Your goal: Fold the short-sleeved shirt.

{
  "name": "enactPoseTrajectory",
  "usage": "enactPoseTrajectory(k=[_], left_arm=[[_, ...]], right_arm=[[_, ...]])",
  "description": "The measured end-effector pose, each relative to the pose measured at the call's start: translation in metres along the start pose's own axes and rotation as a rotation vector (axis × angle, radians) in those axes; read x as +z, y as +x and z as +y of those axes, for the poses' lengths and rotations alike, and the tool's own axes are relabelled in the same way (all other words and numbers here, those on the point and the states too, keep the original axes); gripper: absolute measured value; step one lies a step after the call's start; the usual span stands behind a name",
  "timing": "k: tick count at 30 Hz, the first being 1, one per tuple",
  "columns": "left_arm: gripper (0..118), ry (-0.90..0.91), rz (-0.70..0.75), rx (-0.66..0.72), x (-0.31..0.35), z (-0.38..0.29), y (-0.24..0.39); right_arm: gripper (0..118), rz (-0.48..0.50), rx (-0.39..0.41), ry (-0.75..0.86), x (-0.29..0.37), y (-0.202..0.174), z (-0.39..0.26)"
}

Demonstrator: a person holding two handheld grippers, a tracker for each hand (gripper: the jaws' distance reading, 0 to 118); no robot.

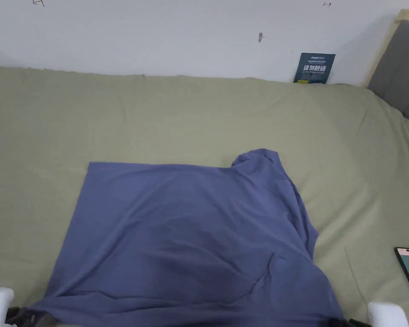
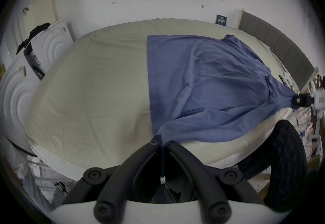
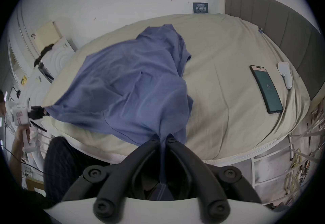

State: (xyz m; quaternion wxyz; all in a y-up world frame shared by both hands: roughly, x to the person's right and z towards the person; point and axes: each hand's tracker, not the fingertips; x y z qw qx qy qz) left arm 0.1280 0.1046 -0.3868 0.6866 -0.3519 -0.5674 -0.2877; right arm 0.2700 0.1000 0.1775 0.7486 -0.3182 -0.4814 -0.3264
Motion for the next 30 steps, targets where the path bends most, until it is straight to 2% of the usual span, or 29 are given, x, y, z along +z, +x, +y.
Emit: enactPoseTrajectory(k=[2,8,14,22,26,30], left_arm=[[0,0.003,-0.007,-0.026,0.009,0.008,0.001],[0,0.041,-0.01,-0.079,0.039,0.049,0.006],[0,0.049,-0.014,-0.059,0.014,0.11,0.0],[0,-0.098,-0.034,0.145,-0.095,0.186,-0.012],[0,-0.184,0.015,0.215,-0.135,0.203,-0.013],[0,-0.244,0.044,0.239,-0.164,0.206,-0.018]], right_arm=[[3,0.026,-0.019,0.02,0.012,0.003,0.011],[3,0.105,-0.01,0.089,0.045,0.001,0.058],[3,0.149,-0.014,0.12,0.028,0.011,0.135],[3,0.059,-0.026,-0.018,-0.088,0.006,0.222],[3,0.002,-0.066,-0.09,-0.137,0.011,0.239],[3,-0.04,-0.031,-0.111,-0.163,0.013,0.241]])
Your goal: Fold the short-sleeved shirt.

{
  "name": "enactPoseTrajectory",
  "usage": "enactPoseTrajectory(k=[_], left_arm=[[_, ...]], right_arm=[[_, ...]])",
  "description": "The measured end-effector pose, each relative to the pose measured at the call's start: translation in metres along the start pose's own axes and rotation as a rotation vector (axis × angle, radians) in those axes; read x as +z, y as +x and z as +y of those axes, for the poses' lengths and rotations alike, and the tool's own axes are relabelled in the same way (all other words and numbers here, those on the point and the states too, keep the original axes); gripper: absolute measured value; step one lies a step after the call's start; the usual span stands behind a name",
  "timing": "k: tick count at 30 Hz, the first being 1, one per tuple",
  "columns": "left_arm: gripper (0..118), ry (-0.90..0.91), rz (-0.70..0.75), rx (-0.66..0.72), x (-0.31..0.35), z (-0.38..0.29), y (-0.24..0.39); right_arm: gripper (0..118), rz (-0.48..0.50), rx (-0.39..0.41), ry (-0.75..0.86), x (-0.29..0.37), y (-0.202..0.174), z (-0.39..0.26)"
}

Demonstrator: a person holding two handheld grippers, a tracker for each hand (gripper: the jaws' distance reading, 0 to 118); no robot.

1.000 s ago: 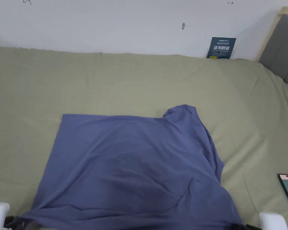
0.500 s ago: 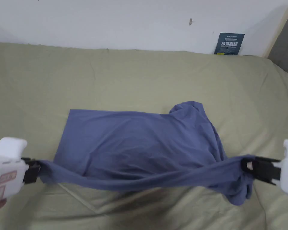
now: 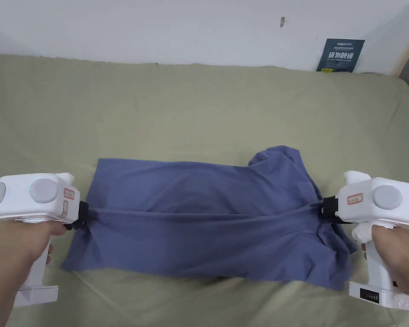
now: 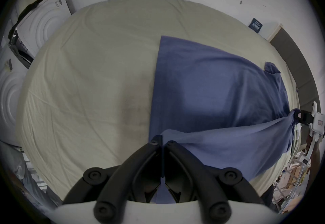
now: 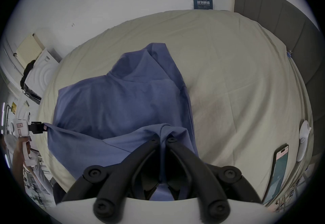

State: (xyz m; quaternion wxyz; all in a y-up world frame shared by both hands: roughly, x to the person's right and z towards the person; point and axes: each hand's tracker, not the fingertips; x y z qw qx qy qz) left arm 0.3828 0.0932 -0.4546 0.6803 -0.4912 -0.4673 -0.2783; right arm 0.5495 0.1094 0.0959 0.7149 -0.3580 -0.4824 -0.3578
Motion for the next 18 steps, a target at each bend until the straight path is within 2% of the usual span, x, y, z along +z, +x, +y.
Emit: enactPoseTrajectory(k=[3,4,5,6,7,8,9,13,16,18], left_arm=[[0,0.014,0.001,0.017,-0.003,-0.003,-0.004],[0,0.057,-0.038,0.012,-0.002,-0.006,-0.005],[1,0.072,-0.052,0.016,0.0,-0.009,-0.006],[15,0.114,-0.026,0.009,0.007,-0.015,-0.008],[57,0.164,-0.016,-0.021,0.014,-0.022,-0.009],[96,0.187,-0.015,-0.035,0.02,-0.031,-0.01],[114,0.241,-0.033,-0.042,0.033,-0.044,-0.013],[117,0.509,-0.12,-0.017,0.089,-0.123,-0.022],[118,0.579,-0.123,0.013,0.116,-0.193,-0.022],[118,0.662,-0.125,0.023,0.119,-0.231,-0.026]], right_arm=[[6,0.009,0.005,0.011,-0.001,0.003,-0.004],[19,0.015,0.014,0.026,0.0,0.004,-0.007],[47,0.014,0.022,0.022,0.002,0.005,-0.009],[83,0.011,0.038,0.006,0.006,0.005,-0.012],[115,0.007,0.058,0.015,0.011,0.006,-0.017],[118,0.005,0.087,0.062,0.022,0.006,-0.023],[118,-0.002,0.101,0.107,0.037,0.005,-0.03],[118,0.039,0.085,0.277,0.093,-0.007,-0.092],[118,0.087,0.089,0.377,0.123,-0.02,-0.161],[115,0.165,0.069,0.405,0.138,-0.03,-0.204]])
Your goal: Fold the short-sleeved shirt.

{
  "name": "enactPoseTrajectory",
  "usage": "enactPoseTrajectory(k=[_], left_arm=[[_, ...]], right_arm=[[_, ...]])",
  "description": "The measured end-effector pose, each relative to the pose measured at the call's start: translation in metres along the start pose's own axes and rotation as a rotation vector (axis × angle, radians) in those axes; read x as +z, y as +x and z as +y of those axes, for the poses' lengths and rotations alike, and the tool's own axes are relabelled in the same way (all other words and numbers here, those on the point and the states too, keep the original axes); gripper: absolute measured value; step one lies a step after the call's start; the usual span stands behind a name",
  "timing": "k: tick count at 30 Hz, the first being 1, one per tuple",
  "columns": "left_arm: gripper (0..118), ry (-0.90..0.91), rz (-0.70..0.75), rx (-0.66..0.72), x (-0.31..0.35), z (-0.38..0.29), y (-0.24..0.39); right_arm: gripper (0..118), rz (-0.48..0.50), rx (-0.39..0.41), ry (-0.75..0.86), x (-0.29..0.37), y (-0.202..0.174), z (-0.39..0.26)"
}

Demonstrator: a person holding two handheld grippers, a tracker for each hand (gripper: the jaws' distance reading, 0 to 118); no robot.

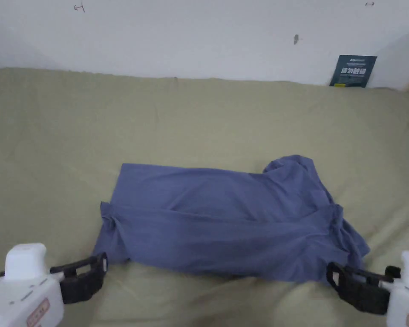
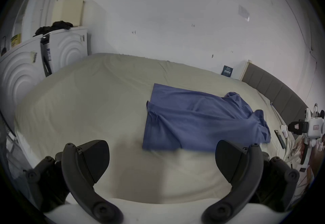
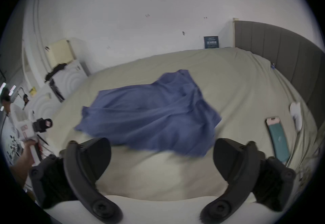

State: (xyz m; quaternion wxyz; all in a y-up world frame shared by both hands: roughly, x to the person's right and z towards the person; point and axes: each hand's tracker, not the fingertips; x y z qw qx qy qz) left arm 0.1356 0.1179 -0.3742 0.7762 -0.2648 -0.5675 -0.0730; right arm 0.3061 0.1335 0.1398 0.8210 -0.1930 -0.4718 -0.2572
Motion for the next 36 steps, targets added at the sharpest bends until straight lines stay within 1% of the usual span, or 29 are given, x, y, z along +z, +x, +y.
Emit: enactPoseTrajectory(k=[1,2,3,4,5,6,7,8,9,13,16,17,18,19,20,21,22,23,24,26,28,30,31,32,33,34,35,36], left_arm=[[116,-0.03,0.009,-0.008,0.016,-0.014,0.001],[111,-0.031,0.026,-0.017,0.021,-0.018,0.004],[94,-0.031,0.042,-0.031,0.029,-0.024,0.005],[40,-0.045,0.031,-0.042,0.034,-0.027,0.008],[0,-0.078,0.047,-0.065,0.033,-0.027,0.011],[0,-0.112,0.113,-0.097,0.03,-0.029,0.013],[0,-0.074,0.103,-0.119,0.029,-0.029,0.01],[0,-0.09,0.061,-0.094,0.028,-0.026,0.009],[0,-0.118,0.07,-0.073,0.019,-0.021,0.008],[0,-0.123,0.1,-0.099,-0.012,-0.004,0.002],[0,-0.169,0.106,-0.126,-0.046,0.01,-0.003],[2,-0.184,0.1,-0.123,-0.058,0.013,-0.005],[27,-0.214,0.095,-0.118,-0.071,0.017,-0.009],[95,-0.236,0.092,-0.114,-0.084,0.019,-0.012],[118,-0.281,0.092,-0.111,-0.094,0.016,-0.013],[114,-0.222,0.076,-0.12,-0.106,0.021,-0.012],[113,-0.302,0.137,-0.135,-0.12,0.024,-0.014],[112,-0.342,0.132,-0.136,-0.13,0.024,-0.015],[110,-0.319,0.122,-0.122,-0.133,0.02,-0.016],[105,-0.385,0.156,-0.127,-0.149,0.016,-0.016],[104,-0.424,0.154,-0.135,-0.165,0.006,-0.016],[95,-0.479,0.107,-0.134,-0.17,-0.004,-0.008],[86,-0.452,0.143,-0.158,-0.164,-0.01,0.001],[65,-0.375,0.142,-0.207,-0.157,-0.008,0.002],[43,-0.381,0.066,-0.175,-0.155,-0.009,0.004],[17,-0.368,0.085,-0.157,-0.151,-0.009,0.007],[13,-0.346,0.095,-0.169,-0.149,-0.009,0.008],[12,-0.347,0.057,-0.165,-0.148,-0.008,0.005]], right_arm=[[97,0.012,-0.003,0.009,0.013,-0.013,-0.014],[70,-0.004,0.004,0.02,0.024,-0.022,-0.026],[36,-0.018,0.013,0.039,0.033,-0.03,-0.035],[3,-0.033,0.024,0.049,0.041,-0.036,-0.042],[3,-0.061,0.037,0.064,0.046,-0.043,-0.047],[3,-0.058,0.034,0.088,0.052,-0.045,-0.052],[3,-0.037,0.03,0.099,0.057,-0.046,-0.055],[3,-0.032,0.023,0.099,0.06,-0.047,-0.057],[3,-0.037,0.023,0.097,0.061,-0.05,-0.057],[3,-0.046,0.047,0.086,0.061,-0.051,-0.057],[3,-0.043,0.039,0.079,0.059,-0.048,-0.058],[3,-0.045,0.036,0.074,0.059,-0.048,-0.057],[3,-0.049,0.032,0.07,0.057,-0.047,-0.057],[3,-0.053,0.03,0.065,0.056,-0.047,-0.057],[3,-0.058,0.027,0.061,0.055,-0.046,-0.057],[3,-0.059,0.022,0.06,0.057,-0.046,-0.056],[3,-0.06,0.019,0.058,0.057,-0.046,-0.055],[3,-0.065,0.021,0.057,0.057,-0.047,-0.055],[3,-0.074,0.03,0.057,0.057,-0.048,-0.054],[3,-0.081,0.046,0.049,0.059,-0.048,-0.054],[3,-0.083,0.053,0.04,0.059,-0.048,-0.053],[3,-0.09,0.06,0.035,0.059,-0.047,-0.052],[3,-0.093,0.063,0.034,0.059,-0.047,-0.051],[3,-0.097,0.064,0.034,0.058,-0.047,-0.051],[3,-0.102,0.066,0.034,0.057,-0.046,-0.051],[3,-0.102,0.065,0.034,0.056,-0.046,-0.051],[3,-0.098,0.063,0.033,0.055,-0.046,-0.051],[3,-0.093,0.058,0.03,0.053,-0.047,-0.051]])
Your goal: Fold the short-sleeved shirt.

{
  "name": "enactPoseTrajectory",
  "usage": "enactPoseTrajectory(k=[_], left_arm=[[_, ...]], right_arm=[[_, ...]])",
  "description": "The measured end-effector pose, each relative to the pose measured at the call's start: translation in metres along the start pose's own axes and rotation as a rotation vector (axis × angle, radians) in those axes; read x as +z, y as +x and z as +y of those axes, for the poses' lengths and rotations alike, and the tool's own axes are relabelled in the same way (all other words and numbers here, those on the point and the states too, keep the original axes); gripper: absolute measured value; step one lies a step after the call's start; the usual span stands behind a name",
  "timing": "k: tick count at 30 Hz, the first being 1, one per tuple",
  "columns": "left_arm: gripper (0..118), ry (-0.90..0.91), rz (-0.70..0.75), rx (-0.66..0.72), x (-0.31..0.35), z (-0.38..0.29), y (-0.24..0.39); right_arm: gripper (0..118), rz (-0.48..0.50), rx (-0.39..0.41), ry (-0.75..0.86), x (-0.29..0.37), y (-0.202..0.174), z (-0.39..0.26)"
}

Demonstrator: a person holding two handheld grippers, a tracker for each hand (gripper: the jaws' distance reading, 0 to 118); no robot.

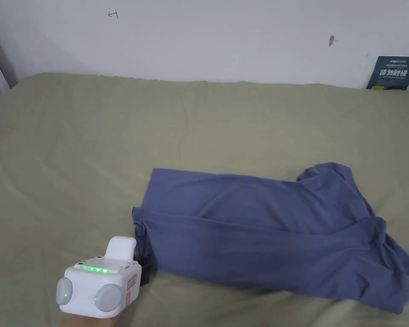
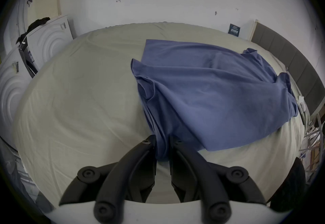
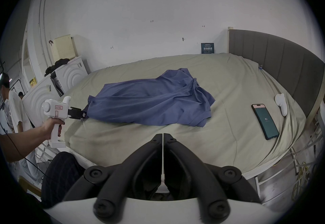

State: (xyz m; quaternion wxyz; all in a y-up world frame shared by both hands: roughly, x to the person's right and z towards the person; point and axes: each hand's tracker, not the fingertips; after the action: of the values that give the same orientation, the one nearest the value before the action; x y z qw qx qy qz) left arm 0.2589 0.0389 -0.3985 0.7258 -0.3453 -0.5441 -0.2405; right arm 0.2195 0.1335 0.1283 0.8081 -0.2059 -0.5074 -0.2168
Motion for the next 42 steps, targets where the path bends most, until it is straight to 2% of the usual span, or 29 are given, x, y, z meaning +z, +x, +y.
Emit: enactPoseTrajectory(k=[2,5,8,13,15,17,19,20,24,25,27,28,30,31,33,36,40,42], left_arm=[[10,0.004,0.02,0.049,-0.002,-0.001,-0.002],[9,0.031,-0.025,0.134,0.005,0.001,-0.005],[7,0.048,-0.052,0.137,0.021,0.006,-0.005],[7,0.056,-0.074,0.14,0.033,0.012,-0.004],[7,0.06,-0.061,0.131,0.035,0.013,-0.002],[7,0.055,-0.005,0.091,0.037,0.016,0.003],[7,0.058,-0.018,0.104,0.036,0.017,0.002],[7,0.057,-0.021,0.11,0.034,0.018,0.0],[6,0.077,-0.079,0.119,0.035,0.019,-0.003],[5,0.105,-0.098,0.094,0.038,0.017,-0.002],[3,0.094,-0.03,0.034,0.04,0.018,0.003],[2,0.077,-0.008,0.017,0.04,0.019,0.004],[1,0.069,-0.037,0.039,0.039,0.019,0.003],[1,0.06,-0.036,0.056,0.039,0.018,0.002],[1,0.065,-0.037,0.071,0.039,0.016,-0.003],[1,0.068,-0.07,0.074,0.056,0.018,-0.007],[1,0.107,-0.079,0.058,0.101,0.021,-0.008],[1,0.117,-0.091,0.076,0.12,0.021,-0.011]], right_arm=[[3,0.012,-0.004,-0.007,-0.004,-0.001,0.0],[3,0.014,-0.004,-0.014,-0.009,0.0,0.001],[3,0.0,-0.007,-0.031,-0.02,0.006,0.005],[3,-0.062,0.036,-0.095,-0.064,0.032,0.016],[8,-0.071,0.044,-0.114,-0.089,0.046,0.022],[57,-0.099,0.029,-0.154,-0.116,0.062,0.028],[105,-0.118,-0.019,-0.207,-0.143,0.076,0.032],[110,-0.126,-0.037,-0.214,-0.153,0.081,0.033],[108,-0.162,-0.073,-0.32,-0.193,0.094,0.038],[84,-0.163,-0.066,-0.323,-0.195,0.092,0.04],[14,-0.177,-0.022,-0.299,-0.196,0.083,0.041],[8,-0.168,0.01,-0.298,-0.197,0.077,0.041],[7,-0.154,0.008,-0.329,-0.197,0.069,0.04],[7,-0.112,-0.018,-0.354,-0.198,0.069,0.04],[7,-0.129,-0.018,-0.32,-0.185,0.069,0.044],[7,-0.093,-0.065,-0.262,-0.156,0.074,0.061],[7,-0.045,-0.059,-0.199,-0.104,0.075,0.085],[7,-0.047,-0.031,-0.179,-0.08,0.071,0.091]])
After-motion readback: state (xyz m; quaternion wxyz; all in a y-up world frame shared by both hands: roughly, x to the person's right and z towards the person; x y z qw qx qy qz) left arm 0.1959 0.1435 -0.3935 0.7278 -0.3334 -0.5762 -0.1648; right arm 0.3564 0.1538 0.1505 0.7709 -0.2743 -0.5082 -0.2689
